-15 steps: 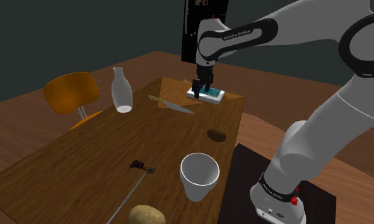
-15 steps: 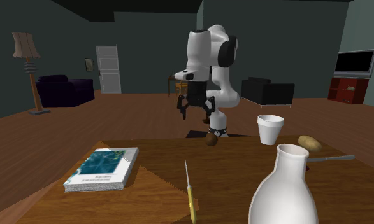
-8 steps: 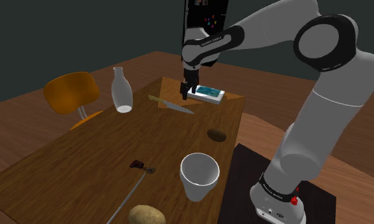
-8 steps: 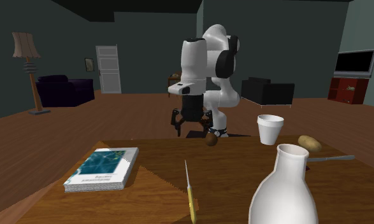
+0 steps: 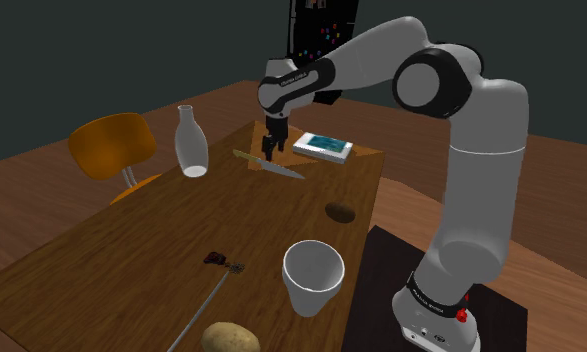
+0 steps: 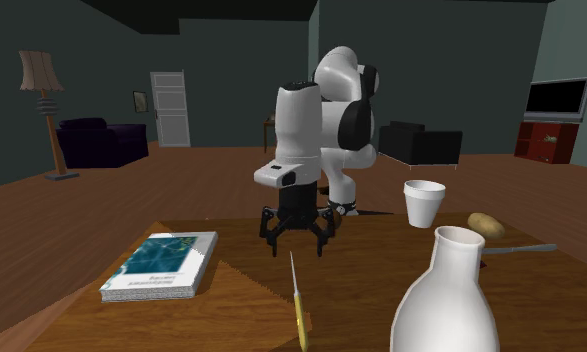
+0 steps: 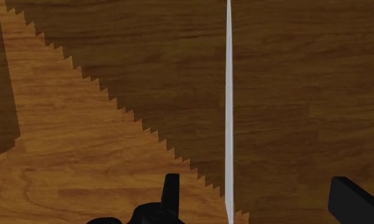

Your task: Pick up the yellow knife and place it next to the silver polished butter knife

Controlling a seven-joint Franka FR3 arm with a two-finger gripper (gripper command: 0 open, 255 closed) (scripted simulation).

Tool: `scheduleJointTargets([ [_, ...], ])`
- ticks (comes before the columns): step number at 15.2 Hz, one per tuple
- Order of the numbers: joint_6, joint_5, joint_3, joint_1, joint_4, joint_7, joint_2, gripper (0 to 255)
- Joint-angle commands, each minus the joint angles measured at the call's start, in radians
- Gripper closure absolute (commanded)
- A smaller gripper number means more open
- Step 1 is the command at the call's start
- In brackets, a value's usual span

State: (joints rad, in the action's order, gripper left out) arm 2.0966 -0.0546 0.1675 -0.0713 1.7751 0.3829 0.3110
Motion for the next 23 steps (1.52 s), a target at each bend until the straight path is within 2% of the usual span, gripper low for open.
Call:
scheduleJointTargets([
  [1,0.000,-0.017,-0.010,0.008,-0.082,0.034,0.080,0],
  [3,-0.005,-0.025,-0.019,0.013,-0.139,0.051,0.131,0],
  [10,0.076,-0.034,-0.023,0.016,-0.104,0.056,0.176,0],
  [18,0.076,-0.034,-0.023,0.016,-0.104,0.056,0.176,0],
  [19,0.076,-0.034,-0.023,0.016,-0.104,0.056,0.176,255],
  [23,0.076,-0.034,-0.023,0.016,-0.104,0.056,0.176,255],
])
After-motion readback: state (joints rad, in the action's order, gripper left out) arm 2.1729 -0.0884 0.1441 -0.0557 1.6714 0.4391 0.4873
